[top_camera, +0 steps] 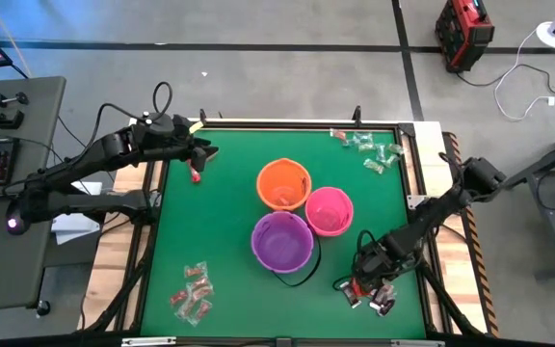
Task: Sort candy by brand, put in halloween buckets
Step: Put the orange gummy into the orange bucket
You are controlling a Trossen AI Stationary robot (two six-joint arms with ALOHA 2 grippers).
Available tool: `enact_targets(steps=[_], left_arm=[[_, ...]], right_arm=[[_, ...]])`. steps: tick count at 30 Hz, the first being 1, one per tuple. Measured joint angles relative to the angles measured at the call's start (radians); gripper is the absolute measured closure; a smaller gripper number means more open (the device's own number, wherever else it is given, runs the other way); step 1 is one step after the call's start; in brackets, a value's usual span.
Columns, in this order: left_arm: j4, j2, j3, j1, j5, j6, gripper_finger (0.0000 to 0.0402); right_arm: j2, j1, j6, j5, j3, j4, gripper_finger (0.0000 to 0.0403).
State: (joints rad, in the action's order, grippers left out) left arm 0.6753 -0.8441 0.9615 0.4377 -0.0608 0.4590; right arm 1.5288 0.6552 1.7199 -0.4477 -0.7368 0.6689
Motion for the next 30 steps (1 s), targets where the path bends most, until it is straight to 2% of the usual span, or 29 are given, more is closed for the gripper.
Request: enact_targets(steps=[4,8,10,13,15,17,20,22,25,30], left_arm=[[0.0,0.0,0.0,0.0,0.0,0.0,0.0214],[0.0,0.0,0.0,0.0,-0.001,0.0,0.0214],[0.0,0.0,0.0,0.0,-0.004,0.0,0.0214],[0.0,0.0,0.0,0.0,-0.011,-0.007,0.0214],[0.0,0.0,0.0,0.0,-0.015,-0.022,0.0214],[0.0,0.0,0.0,0.0,-0.017,-0.024,0.0214],[0.0,0.0,0.0,0.0,-0.021,-0.017,0.0214],[0.0,0.0,0.0,0.0,-0.022,-0.008,0.0214],[0.0,0.0,0.0,0.0,-0.011,0.01,0.0214],[-0.001,0.0,0.0,-0.004,0.056,0.042,0.0214]], right_arm=[[-0.018,0.0,-0.005,-0.003,-0.017,0.02,0.032],[-0.079,0.0,-0.066,-0.001,-0.094,0.143,0.0387],[-0.115,-0.005,-0.095,0.01,-0.148,0.251,0.0394],[-0.166,-0.027,-0.13,0.055,-0.248,0.406,0.0378],[-0.193,-0.06,-0.167,0.151,-0.322,0.467,0.0371],[-0.212,-0.105,-0.23,0.292,-0.395,0.467,0.0371],[-0.217,-0.194,-0.388,0.515,-0.475,0.376,0.038],[-0.211,-0.272,-0.537,0.604,-0.497,0.269,0.0387],[-0.18,-0.391,-0.781,0.655,-0.5,0.061,0.0392],[-0.089,-0.561,-1.09,0.642,-0.493,-0.211,0.0385]])
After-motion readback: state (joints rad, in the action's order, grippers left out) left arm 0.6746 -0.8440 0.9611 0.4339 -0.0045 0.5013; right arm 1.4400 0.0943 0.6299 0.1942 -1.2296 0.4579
